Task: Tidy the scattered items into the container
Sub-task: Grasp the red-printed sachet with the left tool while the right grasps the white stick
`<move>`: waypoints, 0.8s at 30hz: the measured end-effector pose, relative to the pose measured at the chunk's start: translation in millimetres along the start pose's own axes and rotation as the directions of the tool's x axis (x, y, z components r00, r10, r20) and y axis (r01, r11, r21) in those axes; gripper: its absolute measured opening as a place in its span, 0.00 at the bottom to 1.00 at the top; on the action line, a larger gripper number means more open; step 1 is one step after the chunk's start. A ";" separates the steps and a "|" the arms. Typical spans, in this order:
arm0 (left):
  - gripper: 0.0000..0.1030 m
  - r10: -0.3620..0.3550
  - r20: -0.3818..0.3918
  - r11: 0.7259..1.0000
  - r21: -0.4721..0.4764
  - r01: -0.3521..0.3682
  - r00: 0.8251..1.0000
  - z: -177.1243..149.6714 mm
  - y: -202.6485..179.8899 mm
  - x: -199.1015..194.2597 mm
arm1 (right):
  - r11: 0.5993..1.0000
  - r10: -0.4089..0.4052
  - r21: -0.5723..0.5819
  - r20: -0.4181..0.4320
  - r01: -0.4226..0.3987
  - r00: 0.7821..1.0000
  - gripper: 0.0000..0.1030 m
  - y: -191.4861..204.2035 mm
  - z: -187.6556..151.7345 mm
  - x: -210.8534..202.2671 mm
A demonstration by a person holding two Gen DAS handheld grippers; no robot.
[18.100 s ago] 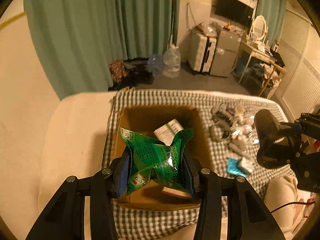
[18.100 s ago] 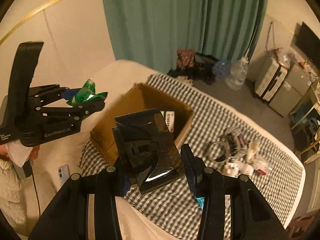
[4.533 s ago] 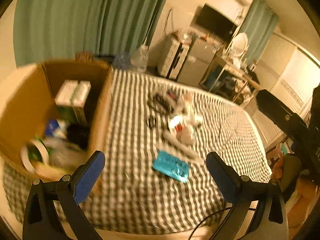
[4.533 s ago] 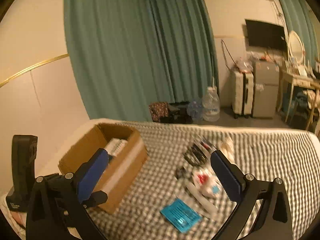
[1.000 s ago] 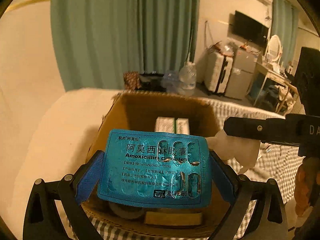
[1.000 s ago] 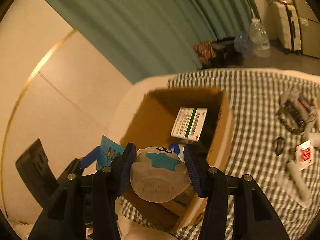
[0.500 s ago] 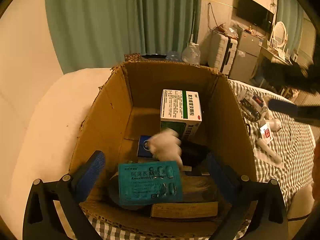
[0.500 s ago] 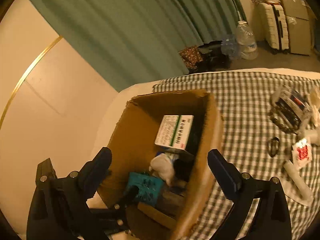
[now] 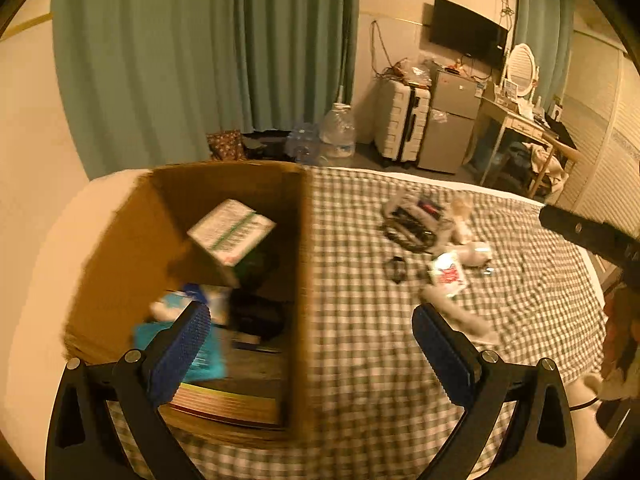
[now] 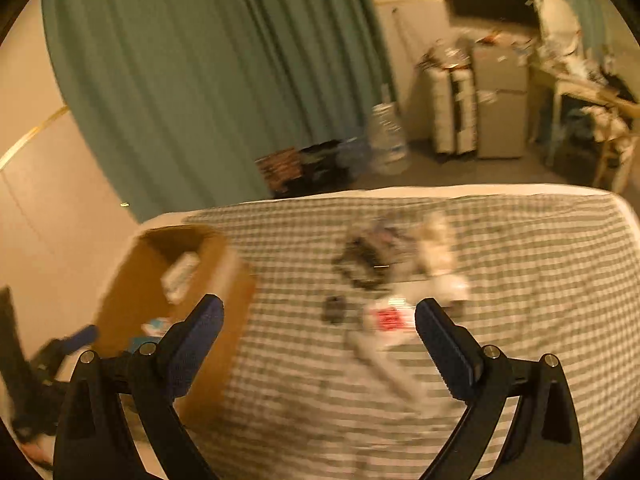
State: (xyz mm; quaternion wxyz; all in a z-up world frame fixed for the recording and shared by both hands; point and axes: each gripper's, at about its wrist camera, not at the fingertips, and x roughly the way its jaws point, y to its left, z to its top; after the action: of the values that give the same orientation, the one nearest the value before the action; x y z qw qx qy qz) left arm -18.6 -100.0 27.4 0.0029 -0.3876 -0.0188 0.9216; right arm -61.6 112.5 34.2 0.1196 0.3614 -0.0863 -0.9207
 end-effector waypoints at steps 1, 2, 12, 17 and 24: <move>1.00 -0.004 -0.008 1.000 -0.004 0.004 1.000 -0.7 -8.1 1.9 | 1.000 -0.022 0.003 0.006 0.022 1.000 0.95 -12.1 -1.9 -3.0; 1.00 -0.010 -0.021 1.000 -0.008 0.010 1.000 -2.6 -18.2 6.0 | 0.999 -0.045 0.017 0.007 0.044 0.999 0.95 -26.3 -4.7 -4.0; 1.00 -0.041 -0.114 0.996 0.073 0.050 0.993 -16.0 -122.0 72.2 | 0.972 -0.176 0.157 0.009 0.172 0.984 0.95 -124.2 -38.6 16.5; 1.00 -0.020 -0.191 0.996 0.080 0.035 0.981 -10.0 -155.3 120.0 | 0.958 -0.181 0.225 -0.009 0.178 0.983 0.95 -152.2 -40.7 35.1; 1.00 -0.007 -0.258 1.000 0.002 0.008 0.966 3.9 -186.5 195.9 | 0.941 -0.148 0.305 -0.015 0.146 0.989 0.95 -185.4 -44.9 45.4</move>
State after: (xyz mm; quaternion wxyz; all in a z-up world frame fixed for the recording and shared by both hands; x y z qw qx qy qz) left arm -160.1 90.2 -102.9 0.0094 -0.5043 -0.0181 0.8633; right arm -92.3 273.8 -73.1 -0.0071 0.3771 -0.2009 -0.9041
